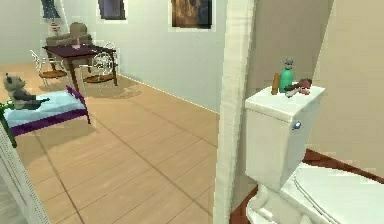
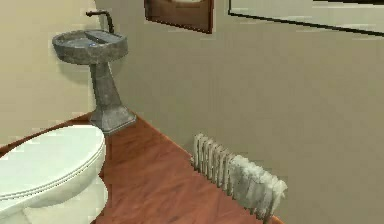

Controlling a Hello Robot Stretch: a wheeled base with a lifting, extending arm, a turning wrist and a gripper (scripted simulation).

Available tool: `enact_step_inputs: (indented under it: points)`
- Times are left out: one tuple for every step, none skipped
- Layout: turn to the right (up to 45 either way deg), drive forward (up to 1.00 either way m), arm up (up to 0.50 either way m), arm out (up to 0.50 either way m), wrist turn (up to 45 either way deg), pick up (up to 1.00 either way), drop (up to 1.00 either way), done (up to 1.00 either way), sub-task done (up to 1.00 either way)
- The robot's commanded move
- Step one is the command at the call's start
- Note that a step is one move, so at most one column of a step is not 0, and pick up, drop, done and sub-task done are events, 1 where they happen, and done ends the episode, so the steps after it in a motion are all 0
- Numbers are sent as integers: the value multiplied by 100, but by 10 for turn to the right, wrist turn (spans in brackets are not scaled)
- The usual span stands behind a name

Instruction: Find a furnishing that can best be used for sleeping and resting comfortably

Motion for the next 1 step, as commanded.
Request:
enact_step_inputs:
  points:
    - [0, 45, 0, 0, 0, 0, 0, 0, 0]
